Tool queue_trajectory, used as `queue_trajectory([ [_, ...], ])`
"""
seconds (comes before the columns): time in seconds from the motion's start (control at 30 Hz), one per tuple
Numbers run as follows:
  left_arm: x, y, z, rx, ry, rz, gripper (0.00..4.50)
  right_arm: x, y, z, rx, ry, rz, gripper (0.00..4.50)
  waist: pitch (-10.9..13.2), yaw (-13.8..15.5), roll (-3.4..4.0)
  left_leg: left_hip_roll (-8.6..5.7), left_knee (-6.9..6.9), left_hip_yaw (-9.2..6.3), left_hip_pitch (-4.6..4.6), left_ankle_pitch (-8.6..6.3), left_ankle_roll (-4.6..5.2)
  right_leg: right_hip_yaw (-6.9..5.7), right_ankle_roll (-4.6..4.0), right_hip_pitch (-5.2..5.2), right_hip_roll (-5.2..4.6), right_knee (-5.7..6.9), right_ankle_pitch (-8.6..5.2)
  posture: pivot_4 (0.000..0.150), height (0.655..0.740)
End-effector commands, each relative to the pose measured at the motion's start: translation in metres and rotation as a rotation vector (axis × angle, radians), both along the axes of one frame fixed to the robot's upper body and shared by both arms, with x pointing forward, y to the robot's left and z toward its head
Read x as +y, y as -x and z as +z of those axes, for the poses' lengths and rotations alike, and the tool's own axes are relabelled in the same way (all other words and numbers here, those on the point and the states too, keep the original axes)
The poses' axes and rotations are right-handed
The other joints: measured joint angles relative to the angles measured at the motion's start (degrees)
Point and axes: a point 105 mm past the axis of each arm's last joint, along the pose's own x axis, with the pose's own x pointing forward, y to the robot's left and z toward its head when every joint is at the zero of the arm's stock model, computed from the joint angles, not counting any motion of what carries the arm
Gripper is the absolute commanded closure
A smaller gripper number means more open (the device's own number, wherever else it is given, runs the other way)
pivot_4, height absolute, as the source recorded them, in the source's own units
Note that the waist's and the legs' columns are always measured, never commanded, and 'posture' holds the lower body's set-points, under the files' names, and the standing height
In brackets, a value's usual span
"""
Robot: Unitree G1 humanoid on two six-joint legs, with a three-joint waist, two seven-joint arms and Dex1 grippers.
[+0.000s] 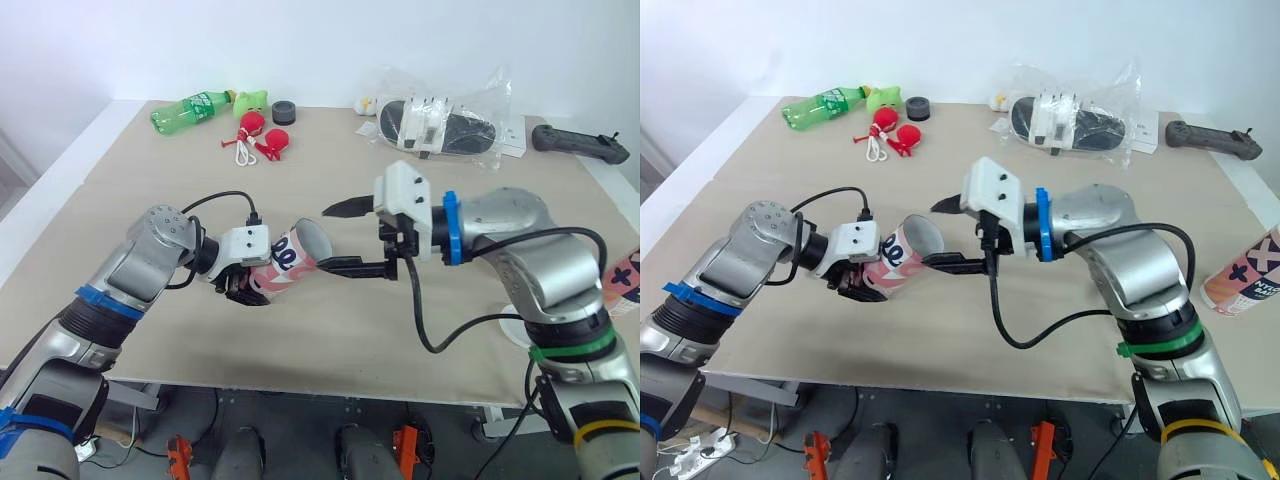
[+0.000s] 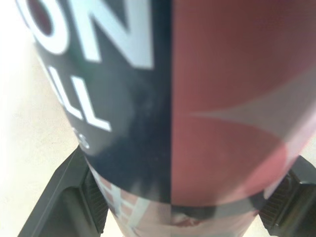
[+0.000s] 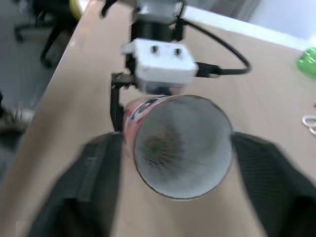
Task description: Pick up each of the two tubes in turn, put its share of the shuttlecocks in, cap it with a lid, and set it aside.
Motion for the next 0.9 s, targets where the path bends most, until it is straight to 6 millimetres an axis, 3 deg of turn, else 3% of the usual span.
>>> queue_trajectory([
  [0.03, -0.001, 0.004, -0.011, 0.040, -0.013, -0.008, 1.41, -0.039, -0.005, 0.019, -0.054, -0.091, -0.215, 0.04, 0.00, 0.11, -0.01, 0.00, -0.01, 0.00, 0.00, 0.00, 0.00, 0.00, 0.00, 0.01, 0.00, 0.00, 0.00, 0.150, 0.7400],
  [0.23, -0.003, 0.006, -0.013, 0.044, -0.005, -0.014, 1.41, -0.124, -0.013, 0.002, -0.041, -0.254, -0.671, 0.04, -0.08, 0.05, -0.01, -0.01, -0.02, 0.01, 0.01, 0.00, 0.00, 0.01, 0.01, 0.01, 0.00, 0.00, -0.01, 0.150, 0.7400],
  [0.43, -0.006, 0.006, -0.015, 0.052, 0.003, -0.031, 1.41, -0.194, 0.011, -0.040, 0.061, -0.390, -0.975, 0.04, -0.12, 0.13, 0.03, -0.03, -0.01, 0.01, 0.06, 0.01, 0.02, 0.02, 0.04, 0.08, -0.01, 0.00, -0.02, 0.150, 0.7400],
  [0.67, -0.007, 0.006, -0.017, 0.057, 0.002, -0.044, 1.41, -0.228, 0.028, -0.072, 0.114, -0.315, -1.147, 0.04, -0.20, -0.12, 0.19, -0.05, -0.01, 0.04, 0.35, 0.02, 0.03, 0.06, 0.04, 0.29, -0.01, 0.00, 0.01, 0.150, 0.7400],
  [0.9, -0.010, 0.007, -0.018, 0.060, 0.008, -0.052, 1.41, -0.238, 0.007, -0.099, 0.126, -0.243, -1.252, 0.04, -0.22, -0.09, 0.20, -0.07, 0.03, 0.09, 0.41, 0.02, 0.04, 0.14, 0.01, 0.39, -0.04, -0.01, 0.01, 0.150, 0.7400],
])
